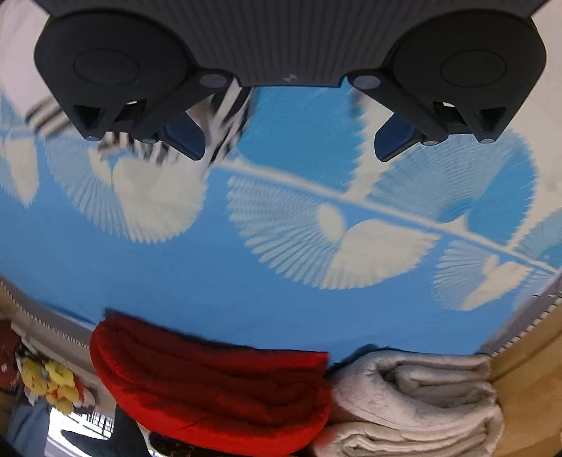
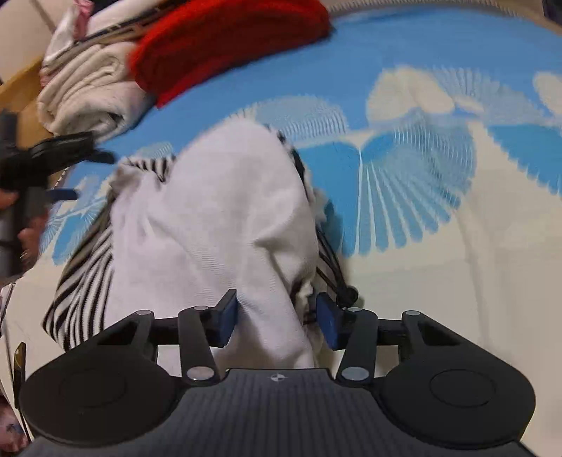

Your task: Fold small clothes

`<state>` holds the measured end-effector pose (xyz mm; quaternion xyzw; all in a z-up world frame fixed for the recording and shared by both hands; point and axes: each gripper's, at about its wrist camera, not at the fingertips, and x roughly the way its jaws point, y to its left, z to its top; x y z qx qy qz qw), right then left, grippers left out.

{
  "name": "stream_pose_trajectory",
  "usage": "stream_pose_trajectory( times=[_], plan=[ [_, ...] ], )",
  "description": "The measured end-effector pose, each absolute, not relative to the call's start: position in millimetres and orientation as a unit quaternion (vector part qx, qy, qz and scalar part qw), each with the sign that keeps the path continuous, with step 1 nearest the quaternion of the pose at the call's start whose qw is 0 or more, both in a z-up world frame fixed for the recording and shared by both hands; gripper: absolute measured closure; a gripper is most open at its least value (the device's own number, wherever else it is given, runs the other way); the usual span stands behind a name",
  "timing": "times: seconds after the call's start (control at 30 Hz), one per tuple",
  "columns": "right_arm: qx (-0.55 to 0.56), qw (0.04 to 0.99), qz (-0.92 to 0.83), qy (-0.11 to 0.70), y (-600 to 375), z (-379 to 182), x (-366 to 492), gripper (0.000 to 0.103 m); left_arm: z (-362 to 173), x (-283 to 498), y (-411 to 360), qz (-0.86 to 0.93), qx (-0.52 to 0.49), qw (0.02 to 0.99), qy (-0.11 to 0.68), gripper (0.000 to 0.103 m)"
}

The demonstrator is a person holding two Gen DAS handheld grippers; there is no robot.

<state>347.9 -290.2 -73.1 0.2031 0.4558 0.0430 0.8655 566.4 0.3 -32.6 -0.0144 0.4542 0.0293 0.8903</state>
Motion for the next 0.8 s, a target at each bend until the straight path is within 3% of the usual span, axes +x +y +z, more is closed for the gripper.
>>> stream_pose_trajectory(
  times=[0.17, 0.23, 0.33, 0.5, 0.67, 0.8],
  plan=[
    [0.163, 0.889, 0.044, 0.425, -281, -42, 328, 0.040, -2, 456, 21, -0.002, 0.000, 0.904, 0.429, 0.000],
    [0.106, 0.919, 0.044, 0.377, -263, -13, 300, 0.026, 8, 400, 19, 0.008, 0.028, 0.914, 0.405, 0.000],
    [0.053, 0.939, 0.039, 0.337, -239, 8, 255, 0.018, 3, 321, 21, 0.044, 0.022, 0.928, 0.370, 0.000],
    [0.074, 0.947, 0.060, 0.308, -218, -4, 168, 0.016, -12, 234, 25, 0.023, -0.064, 0.908, 0.413, 0.000],
    [0.022, 0.960, 0.032, 0.277, -205, -16, 92, 0.016, -18, 166, -5, 0.027, 0.025, 0.930, 0.367, 0.000],
    [0.034, 0.954, 0.034, 0.295, -199, -26, 61, 0.016, -31, 147, -18, 0.008, 0.038, 0.931, 0.364, 0.000]
  ],
)
